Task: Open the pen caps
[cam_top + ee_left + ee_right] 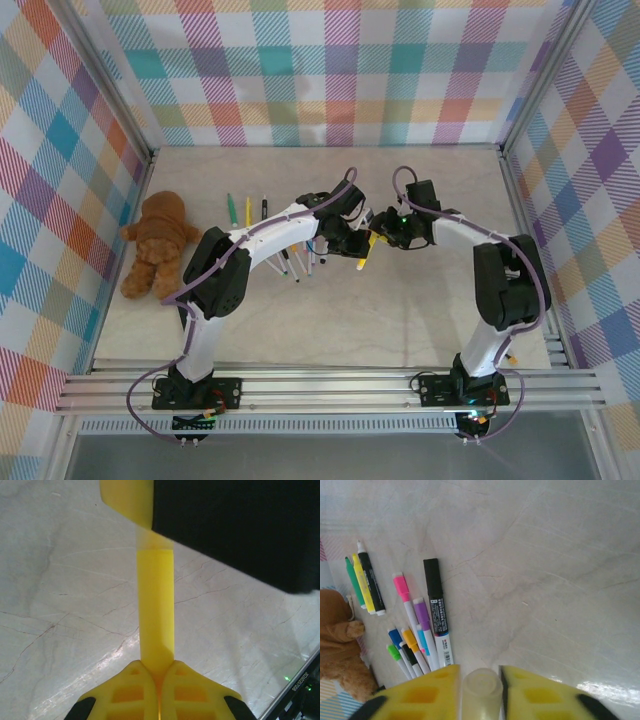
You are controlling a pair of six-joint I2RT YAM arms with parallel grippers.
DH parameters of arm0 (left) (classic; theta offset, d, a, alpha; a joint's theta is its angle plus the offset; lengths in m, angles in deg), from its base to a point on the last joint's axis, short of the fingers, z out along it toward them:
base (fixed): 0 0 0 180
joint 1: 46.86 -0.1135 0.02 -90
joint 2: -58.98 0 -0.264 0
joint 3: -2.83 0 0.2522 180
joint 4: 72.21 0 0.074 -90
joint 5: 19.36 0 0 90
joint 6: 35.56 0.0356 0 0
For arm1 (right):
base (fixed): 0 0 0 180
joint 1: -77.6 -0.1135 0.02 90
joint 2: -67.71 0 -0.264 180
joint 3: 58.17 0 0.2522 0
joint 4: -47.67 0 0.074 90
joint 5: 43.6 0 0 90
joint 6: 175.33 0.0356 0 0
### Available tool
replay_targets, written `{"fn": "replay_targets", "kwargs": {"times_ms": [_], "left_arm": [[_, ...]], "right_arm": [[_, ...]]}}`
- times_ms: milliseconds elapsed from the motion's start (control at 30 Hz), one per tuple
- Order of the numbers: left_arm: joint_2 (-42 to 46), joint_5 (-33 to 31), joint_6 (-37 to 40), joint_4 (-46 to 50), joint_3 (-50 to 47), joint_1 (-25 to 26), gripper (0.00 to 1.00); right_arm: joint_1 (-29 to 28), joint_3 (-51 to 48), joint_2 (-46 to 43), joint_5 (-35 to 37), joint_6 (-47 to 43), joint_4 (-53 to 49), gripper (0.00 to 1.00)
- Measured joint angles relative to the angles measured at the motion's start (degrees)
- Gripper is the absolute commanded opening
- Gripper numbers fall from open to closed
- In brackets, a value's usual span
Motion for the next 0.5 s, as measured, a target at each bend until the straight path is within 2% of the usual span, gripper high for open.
{"fn": "replay_targets", "kwargs": {"times_ms": [33,133,167,200,267,500], "left_arm": [[0.0,-0.07,-0.02,0.04,-0.04,0.0,0.0],[0.0,-0.11,-0.02,0.02,-0.17,-0.02,0.0],[0.0,-0.15,-0.02,-0.02,-0.17,-0.02,0.06],[0.0,-0.22,-0.04,-0.02,-0.2,-0.02,0.17],[0.0,-0.26,-0.39,-0.2,-0.31,-0.02,0.26],[-0.04,0.55,-0.96,-0.83,-1.31,0.04,0.26]], "right_arm": [[0.0,0.04,0.2,-0.33,-0.07,0.28,0.01],[0.0,0.04,0.28,-0.74,0.31,0.7,0.0],[0.0,0.0,0.28,-0.94,0.35,0.87,0.0],[0.0,-0.13,0.28,-1.16,0.5,1.22,0.0],[0.0,-0.59,0.28,-1.55,1.05,2.05,0.0],[0.0,-1.77,-0.24,-1.57,1.44,2.93,0.0]]}}
